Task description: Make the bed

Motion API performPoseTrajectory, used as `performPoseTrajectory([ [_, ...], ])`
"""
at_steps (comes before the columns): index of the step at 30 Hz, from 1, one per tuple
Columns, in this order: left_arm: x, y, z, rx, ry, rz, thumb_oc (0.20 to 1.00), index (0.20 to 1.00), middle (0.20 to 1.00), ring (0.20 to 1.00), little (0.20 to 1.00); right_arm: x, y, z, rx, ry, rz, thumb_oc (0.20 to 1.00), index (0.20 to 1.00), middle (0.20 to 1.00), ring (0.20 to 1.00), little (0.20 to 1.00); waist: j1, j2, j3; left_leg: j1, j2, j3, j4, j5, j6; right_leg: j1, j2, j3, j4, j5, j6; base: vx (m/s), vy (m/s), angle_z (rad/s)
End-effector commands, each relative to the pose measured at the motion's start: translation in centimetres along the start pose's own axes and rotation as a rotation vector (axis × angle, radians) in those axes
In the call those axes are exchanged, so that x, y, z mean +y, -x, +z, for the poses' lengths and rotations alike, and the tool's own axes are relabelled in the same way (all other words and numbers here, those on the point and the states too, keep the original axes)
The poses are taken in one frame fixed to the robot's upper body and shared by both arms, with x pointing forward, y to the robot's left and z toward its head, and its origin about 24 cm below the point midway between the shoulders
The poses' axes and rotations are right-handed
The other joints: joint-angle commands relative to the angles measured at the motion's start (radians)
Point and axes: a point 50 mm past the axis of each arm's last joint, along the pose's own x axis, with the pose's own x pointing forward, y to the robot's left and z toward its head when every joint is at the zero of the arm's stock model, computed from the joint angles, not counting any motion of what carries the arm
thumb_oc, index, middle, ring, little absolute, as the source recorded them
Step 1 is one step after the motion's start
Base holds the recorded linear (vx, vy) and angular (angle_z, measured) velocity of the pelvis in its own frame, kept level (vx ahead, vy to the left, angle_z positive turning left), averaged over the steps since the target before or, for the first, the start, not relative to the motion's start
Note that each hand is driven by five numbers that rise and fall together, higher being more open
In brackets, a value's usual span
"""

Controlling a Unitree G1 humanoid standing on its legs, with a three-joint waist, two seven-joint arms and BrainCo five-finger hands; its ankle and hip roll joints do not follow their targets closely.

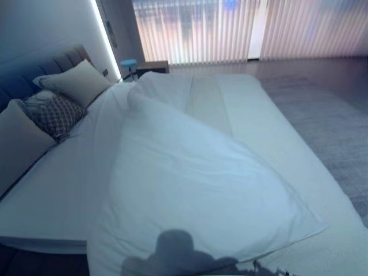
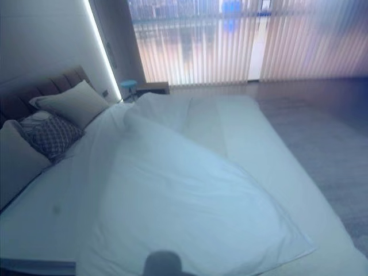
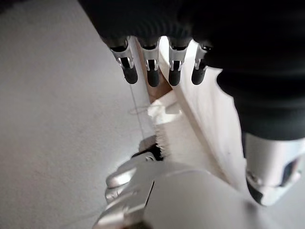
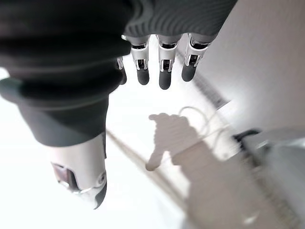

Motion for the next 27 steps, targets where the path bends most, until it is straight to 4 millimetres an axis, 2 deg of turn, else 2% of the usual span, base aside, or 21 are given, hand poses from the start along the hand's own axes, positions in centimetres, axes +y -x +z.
performPoseTrajectory([
  [1,0.3,-0.2,4.5,-0.112,0.036,0.04,1.0,1.0,1.0,1.0,1.0,4.4,0.6,6.6,-0.188,-0.214,0.05,1.0,1.0,1.0,1.0,1.0,-0.005,-0.026,0.106,-0.026,-0.081,0.032,0.0,-0.05,0.014,-0.058,-0.033,0.02,0.047,-0.018,0.095,-0.1,0.001,-0.01],
  [5,-0.1,-0.1,6.1,-0.159,0.048,0.044,1.0,1.0,1.0,1.0,1.0,5.4,1.3,10.6,-0.274,-0.296,0.042,1.0,1.0,1.0,1.0,1.0,0.004,-0.005,0.148,-0.08,-0.087,0.027,0.004,-0.033,0.017,-0.128,-0.043,0.024,0.084,-0.018,0.091,-0.05,-0.003,0.03],
  [9,-0.6,0.1,7.0,-0.186,0.053,0.034,1.0,1.0,1.0,1.0,1.0,5.9,1.8,12.6,-0.322,-0.276,0.03,1.0,1.0,1.0,1.0,1.0,0.011,0.016,0.177,-0.114,-0.09,0.02,0.002,-0.021,0.017,-0.169,-0.048,0.025,0.1,-0.018,0.089,-0.01,0.0,0.02],
  [15,-1.1,0.4,9.0,-0.256,0.081,0.023,1.0,1.0,1.0,1.0,1.0,6.9,3.4,17.3,-0.443,-0.22,0.025,1.0,1.0,1.0,1.0,1.0,0.024,0.044,0.233,-0.183,-0.093,0.008,0.007,-0.006,0.022,-0.252,-0.047,0.03,0.137,-0.021,0.084,-0.01,-0.003,0.03],
  [16,-1.1,0.4,9.0,-0.257,0.082,0.023,1.0,1.0,1.0,1.0,1.0,6.9,3.4,17.4,-0.444,-0.22,0.025,1.0,1.0,1.0,1.0,1.0,0.025,0.044,0.232,-0.185,-0.093,0.008,0.007,-0.006,0.023,-0.255,-0.047,0.031,0.14,-0.022,0.084,0.0,0.0,0.0],
  [19,-1.4,0.7,10.3,-0.312,0.082,0.008,1.0,1.0,1.0,1.0,1.0,7.8,5.0,20.9,-0.532,-0.204,0.039,1.0,1.0,1.0,1.0,1.0,0.039,0.054,0.275,-0.24,-0.096,0.0,0.022,0.003,0.028,-0.316,-0.041,0.035,0.169,-0.023,0.081,-0.02,-0.021,-0.03],
  [21,-1.6,0.9,10.8,-0.333,0.081,-0.003,1.0,1.0,1.0,1.0,1.0,8.3,5.9,22.6,-0.568,-0.219,0.056,1.0,1.0,1.0,1.0,1.0,0.046,0.058,0.289,-0.261,-0.096,-0.005,0.022,0.006,0.028,-0.342,-0.04,0.034,0.18,-0.028,0.081,-0.01,-0.02,-0.04],
  [22,-1.6,0.9,10.9,-0.334,0.082,-0.003,1.0,1.0,1.0,1.0,1.0,8.3,6.0,22.6,-0.57,-0.219,0.057,1.0,1.0,1.0,1.0,1.0,0.046,0.058,0.288,-0.266,-0.095,-0.004,0.023,0.009,0.029,-0.346,-0.04,0.034,0.178,-0.024,0.08,0.0,0.0,0.0],
  [23,-2.0,1.1,11.4,-0.356,0.086,-0.017,1.0,1.0,1.0,1.0,1.0,8.5,7.0,24.3,-0.612,-0.224,0.062,1.0,1.0,1.0,1.0,1.0,0.053,0.063,0.304,-0.286,-0.095,-0.009,0.021,0.014,0.028,-0.37,-0.04,0.033,0.189,-0.028,0.08,0.0,0.0,0.0],
  [24,-2.0,1.1,11.5,-0.357,0.086,-0.017,1.0,1.0,1.0,1.0,1.0,8.5,7.0,24.4,-0.613,-0.224,0.063,1.0,1.0,1.0,1.0,1.0,0.054,0.063,0.302,-0.292,-0.095,-0.008,0.022,0.017,0.028,-0.374,-0.04,0.033,0.187,-0.023,0.08,0.0,0.0,0.0],
  [27,-2.7,1.4,12.1,-0.389,0.075,-0.044,1.0,1.0,1.0,1.0,1.0,8.6,8.9,27.3,-0.689,-0.238,0.063,1.0,1.0,1.0,1.0,1.0,0.063,0.075,0.333,-0.321,-0.098,-0.018,0.016,0.028,0.027,-0.411,-0.044,0.021,0.21,-0.031,0.079,-0.01,-0.011,0.06],
])
